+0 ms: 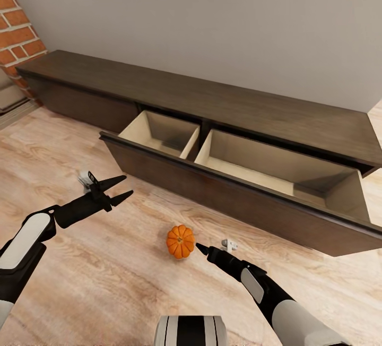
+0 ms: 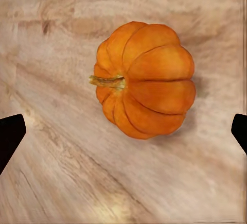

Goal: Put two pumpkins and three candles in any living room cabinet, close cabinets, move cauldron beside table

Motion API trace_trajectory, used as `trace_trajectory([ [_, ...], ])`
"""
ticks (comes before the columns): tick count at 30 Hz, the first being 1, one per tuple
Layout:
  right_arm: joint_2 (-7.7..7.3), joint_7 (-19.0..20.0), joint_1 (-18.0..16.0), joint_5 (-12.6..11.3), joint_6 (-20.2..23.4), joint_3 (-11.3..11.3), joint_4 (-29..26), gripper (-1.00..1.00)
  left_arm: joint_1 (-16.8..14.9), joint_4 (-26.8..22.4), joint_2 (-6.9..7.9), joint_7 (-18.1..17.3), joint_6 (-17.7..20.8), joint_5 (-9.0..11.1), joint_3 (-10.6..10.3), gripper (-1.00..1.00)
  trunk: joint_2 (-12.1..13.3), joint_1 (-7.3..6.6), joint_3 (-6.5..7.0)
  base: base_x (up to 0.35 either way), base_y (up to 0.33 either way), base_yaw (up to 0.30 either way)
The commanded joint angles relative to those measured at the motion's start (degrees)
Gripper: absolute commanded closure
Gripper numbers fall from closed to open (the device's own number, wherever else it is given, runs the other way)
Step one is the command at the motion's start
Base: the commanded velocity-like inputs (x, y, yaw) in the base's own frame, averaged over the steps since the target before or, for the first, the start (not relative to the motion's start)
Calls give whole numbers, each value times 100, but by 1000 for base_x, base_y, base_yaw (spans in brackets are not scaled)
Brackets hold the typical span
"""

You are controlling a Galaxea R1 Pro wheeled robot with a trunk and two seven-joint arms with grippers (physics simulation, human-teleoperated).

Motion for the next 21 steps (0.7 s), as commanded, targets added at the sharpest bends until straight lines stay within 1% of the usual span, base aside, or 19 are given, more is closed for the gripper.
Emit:
trace_trajectory([
  [1, -1, -26, 0, -1, 0, 0, 0, -100, 0, 0, 0, 0, 1, 4, 0, -100, -2, 2, -23, 0, 0, 0],
  [3, 1, -144, 0, -1, 0, 0, -7, -100, 0, 0, 2, 2, 1, 4, -4, -100, -4, 7, -67, 0, 0, 0],
  [6, 2, -179, 0, 2, -16, 0, -9, -100, 0, 0, 1, 1, 1, 4, -1, -100, -8, 15, -134, 0, 0, 0],
  [21, 2, -153, 0, 23, -39, 1, -26, -100, 0, 0, -2, 2, 1, 4, -6, -100, -28, 54, -466, 0, 0, 0],
])
